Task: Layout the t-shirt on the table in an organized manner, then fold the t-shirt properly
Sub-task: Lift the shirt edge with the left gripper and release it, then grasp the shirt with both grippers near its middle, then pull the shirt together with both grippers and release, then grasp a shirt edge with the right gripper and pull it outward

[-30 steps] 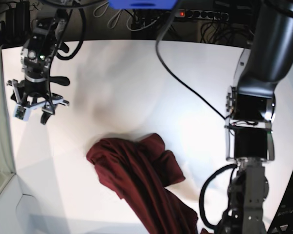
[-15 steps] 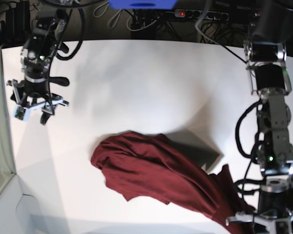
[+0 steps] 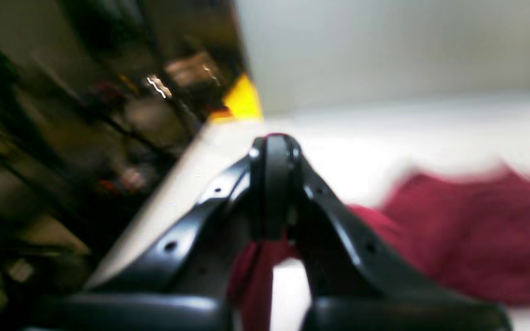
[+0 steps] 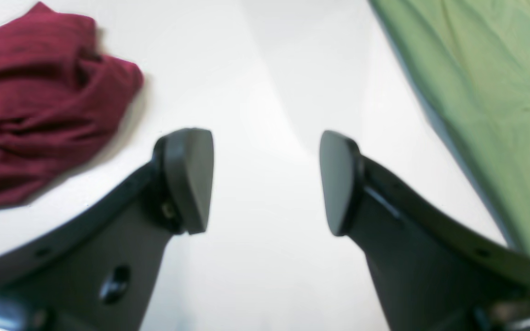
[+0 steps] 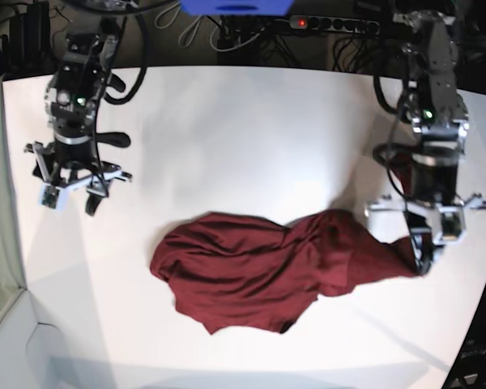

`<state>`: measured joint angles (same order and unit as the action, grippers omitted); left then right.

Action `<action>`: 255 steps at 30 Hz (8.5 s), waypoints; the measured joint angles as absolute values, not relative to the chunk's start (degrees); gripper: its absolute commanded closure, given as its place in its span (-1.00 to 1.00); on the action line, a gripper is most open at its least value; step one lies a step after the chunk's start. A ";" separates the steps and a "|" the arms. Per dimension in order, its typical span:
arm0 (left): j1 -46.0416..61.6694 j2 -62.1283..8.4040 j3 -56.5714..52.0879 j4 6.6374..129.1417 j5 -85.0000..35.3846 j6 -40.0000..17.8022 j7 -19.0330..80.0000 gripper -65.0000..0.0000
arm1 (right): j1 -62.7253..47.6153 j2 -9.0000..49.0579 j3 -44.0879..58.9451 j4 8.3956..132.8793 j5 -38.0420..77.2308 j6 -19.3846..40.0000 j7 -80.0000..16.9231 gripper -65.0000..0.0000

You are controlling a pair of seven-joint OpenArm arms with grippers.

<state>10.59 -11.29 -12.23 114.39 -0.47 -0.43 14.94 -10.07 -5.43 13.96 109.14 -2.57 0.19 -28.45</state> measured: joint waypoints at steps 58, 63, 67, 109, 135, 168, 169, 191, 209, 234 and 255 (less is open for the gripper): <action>-23.70 -3.77 -8.47 41.17 -0.91 -0.01 6.57 0.04 | -9.30 -4.91 12.08 109.16 -2.61 0.21 -28.49 -0.14; -23.57 -3.66 -8.67 41.54 -0.64 -0.12 6.72 1.00 | -8.64 -4.91 12.03 109.16 -2.61 0.19 -28.56 -0.14; -20.05 -3.97 -8.82 47.75 -0.49 0.03 7.75 0.90 | -7.16 -4.91 11.92 109.19 -2.59 0.19 -28.47 -0.14; 22.59 -2.87 -3.90 99.04 -0.38 0.03 7.97 0.15 | 11.94 -1.58 -21.19 88.14 -2.61 0.21 -28.42 -0.14; 24.88 -2.48 -4.01 97.56 -0.30 0.23 8.08 0.15 | 37.82 -8.54 -34.98 42.11 -2.52 0.69 -13.06 -0.14; 3.20 -3.07 -12.03 73.01 -0.16 -0.01 7.88 0.15 | 24.36 0.62 -37.74 50.81 -2.76 -0.82 -11.60 -0.14; 2.02 -3.42 -11.97 71.94 -0.30 -0.05 7.92 0.15 | 23.00 1.52 -38.72 54.41 -2.66 -0.54 -14.00 -0.14; -5.91 -6.15 -12.23 83.96 -0.25 0.03 7.84 0.15 | 15.77 5.50 -38.28 85.69 -2.55 0.67 -27.83 -0.14; 13.72 -5.69 -12.19 89.76 -0.49 0.23 7.88 0.15 | 20.73 1.39 -37.93 62.02 -2.35 0.62 -22.61 -0.14; 15.29 -5.54 -12.19 93.67 -0.49 0.25 7.88 0.15 | 20.93 1.13 -36.58 66.48 -2.59 0.62 -22.83 1.00; 15.18 -3.97 -11.73 101.49 -0.49 0.25 7.92 0.15 | 32.93 1.48 4.27 74.83 -2.63 0.21 -22.39 1.00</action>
